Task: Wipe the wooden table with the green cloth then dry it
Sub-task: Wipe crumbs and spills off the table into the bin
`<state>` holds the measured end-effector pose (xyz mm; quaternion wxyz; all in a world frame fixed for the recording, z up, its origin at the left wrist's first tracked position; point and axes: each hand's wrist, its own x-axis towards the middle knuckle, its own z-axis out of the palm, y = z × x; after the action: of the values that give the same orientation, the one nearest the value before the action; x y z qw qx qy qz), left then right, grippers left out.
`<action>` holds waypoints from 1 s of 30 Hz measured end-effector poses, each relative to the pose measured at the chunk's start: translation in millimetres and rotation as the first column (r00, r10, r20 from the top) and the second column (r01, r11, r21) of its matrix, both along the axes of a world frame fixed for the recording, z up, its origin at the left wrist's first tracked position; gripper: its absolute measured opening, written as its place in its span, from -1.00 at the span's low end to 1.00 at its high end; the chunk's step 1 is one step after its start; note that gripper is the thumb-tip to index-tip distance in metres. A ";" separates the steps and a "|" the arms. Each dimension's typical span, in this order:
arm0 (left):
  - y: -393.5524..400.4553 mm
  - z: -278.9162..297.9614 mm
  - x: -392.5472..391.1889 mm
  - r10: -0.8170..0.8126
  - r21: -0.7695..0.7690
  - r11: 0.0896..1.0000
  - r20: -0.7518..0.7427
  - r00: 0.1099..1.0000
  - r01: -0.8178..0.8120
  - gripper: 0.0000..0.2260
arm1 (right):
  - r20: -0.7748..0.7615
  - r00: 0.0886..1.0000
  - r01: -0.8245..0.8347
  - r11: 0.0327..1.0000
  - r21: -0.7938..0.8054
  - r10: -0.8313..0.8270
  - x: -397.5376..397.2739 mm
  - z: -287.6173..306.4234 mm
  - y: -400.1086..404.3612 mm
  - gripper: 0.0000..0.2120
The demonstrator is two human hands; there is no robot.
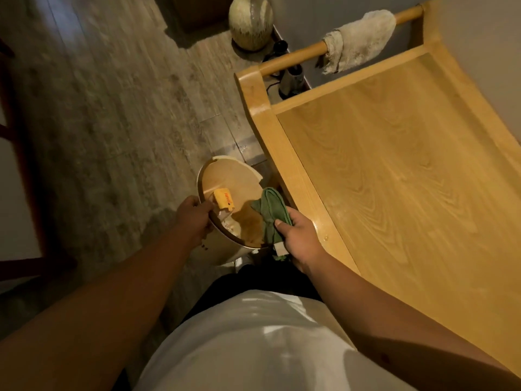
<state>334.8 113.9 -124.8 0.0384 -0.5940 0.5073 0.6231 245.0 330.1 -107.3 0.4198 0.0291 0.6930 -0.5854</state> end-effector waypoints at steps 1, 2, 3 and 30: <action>4.3 -2.6 2.6 -0.012 0.000 1.000 0.016 1.000 0.012 -0.92 | 0.000 1.000 0.015 1.000 0.005 -0.015 5.6 -0.4 7.1 -0.67; 8.3 -5.3 4.9 -0.021 0.001 1.000 0.034 0.999 0.021 -0.92 | 0.004 1.000 0.031 1.000 0.006 -0.031 11.2 -0.2 13.9 -0.68; 12.2 -8.6 7.1 -0.032 -0.001 0.999 0.052 0.998 0.032 -0.91 | 0.010 0.999 0.046 0.999 0.008 -0.046 16.2 0.3 20.3 -0.68; 121.3 -148.5 122.3 -0.230 -0.129 0.953 0.287 0.930 0.275 -0.57 | 0.211 0.826 0.502 0.852 0.147 -0.523 158.6 -85.6 141.4 -0.71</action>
<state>457.1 235.2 -273.3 0.1371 -0.6038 0.6199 0.4820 403.6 471.6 -192.9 0.3271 0.3036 0.6270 -0.6385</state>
